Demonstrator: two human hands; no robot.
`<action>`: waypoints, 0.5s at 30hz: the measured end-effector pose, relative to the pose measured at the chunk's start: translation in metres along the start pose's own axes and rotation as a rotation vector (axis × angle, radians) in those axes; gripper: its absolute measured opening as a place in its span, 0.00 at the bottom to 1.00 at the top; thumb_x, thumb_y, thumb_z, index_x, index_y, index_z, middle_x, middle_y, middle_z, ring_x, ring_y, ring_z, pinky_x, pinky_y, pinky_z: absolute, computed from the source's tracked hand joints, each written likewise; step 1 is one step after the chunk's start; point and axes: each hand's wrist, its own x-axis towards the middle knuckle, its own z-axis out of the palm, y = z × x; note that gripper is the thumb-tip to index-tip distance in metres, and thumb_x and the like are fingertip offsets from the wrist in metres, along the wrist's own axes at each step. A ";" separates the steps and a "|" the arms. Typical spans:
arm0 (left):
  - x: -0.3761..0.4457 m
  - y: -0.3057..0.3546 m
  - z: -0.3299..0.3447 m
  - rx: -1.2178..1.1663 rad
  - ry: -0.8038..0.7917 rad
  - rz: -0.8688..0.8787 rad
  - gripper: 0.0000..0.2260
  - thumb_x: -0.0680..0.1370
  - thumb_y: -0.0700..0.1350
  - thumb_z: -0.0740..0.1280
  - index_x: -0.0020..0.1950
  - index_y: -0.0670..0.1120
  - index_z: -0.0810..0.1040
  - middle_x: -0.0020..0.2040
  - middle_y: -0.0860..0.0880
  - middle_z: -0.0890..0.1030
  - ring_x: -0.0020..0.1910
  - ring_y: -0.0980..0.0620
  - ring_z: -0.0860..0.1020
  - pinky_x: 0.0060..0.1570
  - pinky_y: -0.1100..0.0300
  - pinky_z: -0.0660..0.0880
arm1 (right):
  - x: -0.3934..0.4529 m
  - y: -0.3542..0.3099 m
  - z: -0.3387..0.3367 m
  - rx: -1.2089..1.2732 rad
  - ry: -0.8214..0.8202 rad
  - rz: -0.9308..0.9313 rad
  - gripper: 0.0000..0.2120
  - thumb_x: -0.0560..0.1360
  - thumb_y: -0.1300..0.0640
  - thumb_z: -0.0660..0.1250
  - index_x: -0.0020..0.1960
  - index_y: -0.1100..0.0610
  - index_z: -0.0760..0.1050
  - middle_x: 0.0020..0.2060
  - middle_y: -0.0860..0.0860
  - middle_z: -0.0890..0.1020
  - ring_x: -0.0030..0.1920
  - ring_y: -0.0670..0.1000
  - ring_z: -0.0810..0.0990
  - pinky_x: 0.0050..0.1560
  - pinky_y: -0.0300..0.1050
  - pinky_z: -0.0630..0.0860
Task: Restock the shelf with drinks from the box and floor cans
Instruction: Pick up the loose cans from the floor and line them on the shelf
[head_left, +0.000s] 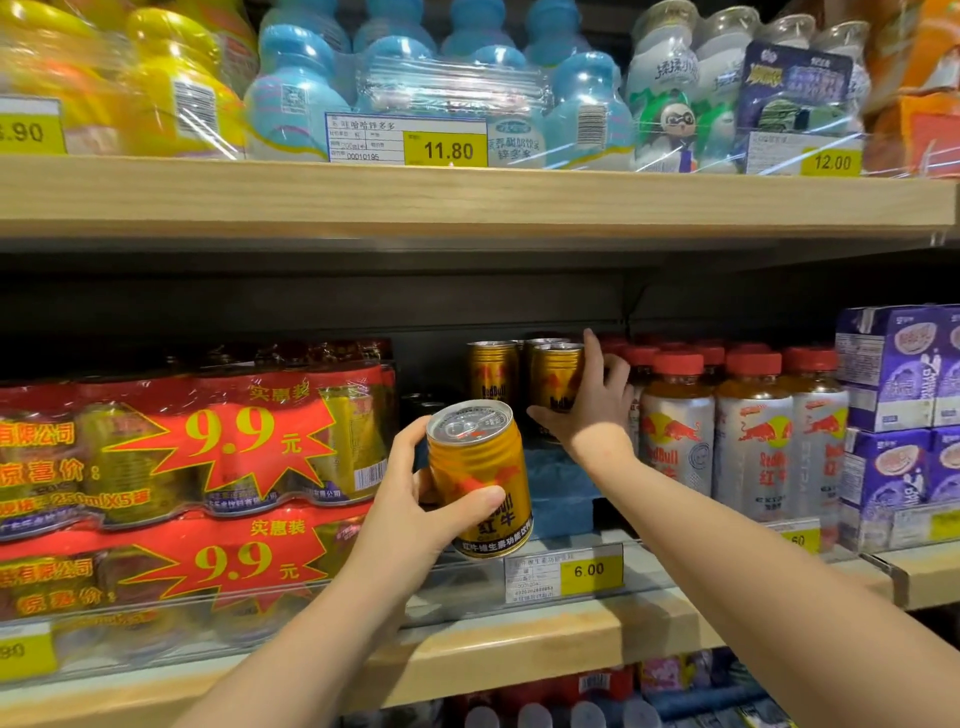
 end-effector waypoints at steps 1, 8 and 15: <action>0.002 0.001 0.001 0.002 0.004 -0.006 0.34 0.61 0.48 0.72 0.63 0.61 0.63 0.60 0.54 0.75 0.58 0.56 0.75 0.52 0.60 0.74 | 0.001 0.001 0.000 0.023 -0.001 -0.002 0.44 0.69 0.56 0.72 0.74 0.51 0.46 0.71 0.59 0.56 0.69 0.61 0.59 0.68 0.54 0.61; 0.037 0.012 0.017 -0.001 0.100 -0.007 0.34 0.70 0.41 0.71 0.70 0.54 0.58 0.59 0.51 0.73 0.50 0.58 0.74 0.41 0.69 0.70 | 0.001 0.014 -0.001 0.225 -0.045 -0.006 0.44 0.70 0.63 0.70 0.74 0.52 0.45 0.74 0.56 0.53 0.74 0.57 0.54 0.72 0.52 0.56; 0.086 0.030 0.031 0.061 0.223 -0.111 0.34 0.72 0.45 0.70 0.72 0.53 0.55 0.69 0.46 0.68 0.68 0.44 0.68 0.63 0.50 0.67 | 0.002 0.017 0.001 0.257 -0.064 -0.016 0.43 0.71 0.63 0.69 0.74 0.51 0.44 0.74 0.56 0.53 0.74 0.55 0.54 0.72 0.50 0.55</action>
